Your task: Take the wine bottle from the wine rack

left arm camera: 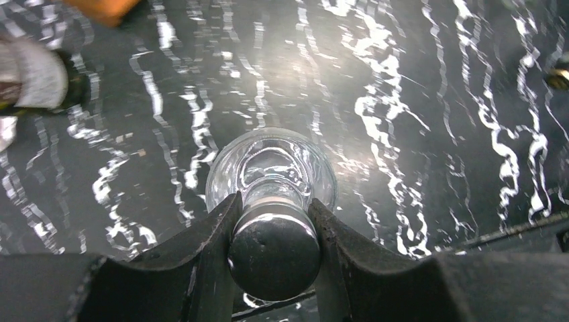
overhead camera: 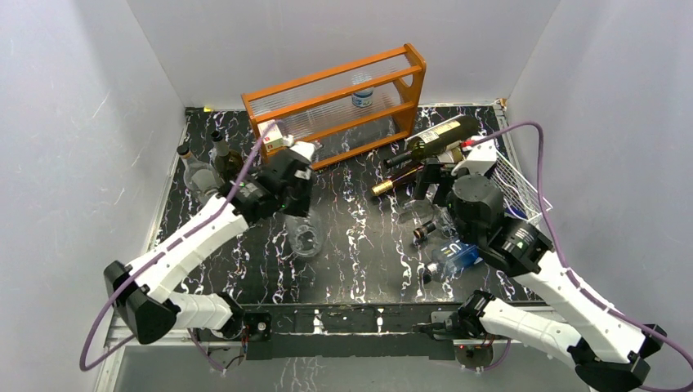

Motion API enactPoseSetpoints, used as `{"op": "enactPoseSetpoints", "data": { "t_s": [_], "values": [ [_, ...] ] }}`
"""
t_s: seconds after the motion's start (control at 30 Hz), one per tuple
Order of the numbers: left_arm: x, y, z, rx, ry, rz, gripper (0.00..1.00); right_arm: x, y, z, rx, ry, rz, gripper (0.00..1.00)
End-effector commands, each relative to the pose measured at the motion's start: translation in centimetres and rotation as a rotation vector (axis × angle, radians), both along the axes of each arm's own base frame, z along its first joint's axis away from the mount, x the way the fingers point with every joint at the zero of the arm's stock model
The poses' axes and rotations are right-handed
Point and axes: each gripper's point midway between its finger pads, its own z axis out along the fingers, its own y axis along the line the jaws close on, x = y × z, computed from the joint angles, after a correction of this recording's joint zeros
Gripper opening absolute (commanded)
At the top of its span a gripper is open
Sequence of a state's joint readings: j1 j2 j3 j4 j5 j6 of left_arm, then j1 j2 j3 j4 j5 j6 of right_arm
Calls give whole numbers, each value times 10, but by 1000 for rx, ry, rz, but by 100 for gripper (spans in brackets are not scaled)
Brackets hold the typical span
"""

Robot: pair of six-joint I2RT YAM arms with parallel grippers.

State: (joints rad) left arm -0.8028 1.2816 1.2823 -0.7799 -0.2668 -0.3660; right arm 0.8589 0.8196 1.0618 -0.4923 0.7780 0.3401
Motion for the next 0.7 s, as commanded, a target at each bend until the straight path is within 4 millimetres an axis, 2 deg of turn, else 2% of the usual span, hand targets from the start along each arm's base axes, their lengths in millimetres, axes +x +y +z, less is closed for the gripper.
{"op": "enactPoseSetpoints", "data": {
  "t_s": [0.0,0.13,0.43,0.53,0.67],
  "values": [
    [10,34,53,-100,-127,82,0,-1,-4,37,111,-138,4,98],
    [16,64,60,-46,-168,159,0,-5,-11,39,93,-159,4,98],
    [43,144,89,60,-291,394,0,-9,-11,27,102,-123,12,98],
    [54,155,89,45,-298,451,0,-9,-9,27,101,-121,21,98],
    [72,159,88,-20,-315,473,0,-9,-8,32,101,-121,25,98]
  ]
}}
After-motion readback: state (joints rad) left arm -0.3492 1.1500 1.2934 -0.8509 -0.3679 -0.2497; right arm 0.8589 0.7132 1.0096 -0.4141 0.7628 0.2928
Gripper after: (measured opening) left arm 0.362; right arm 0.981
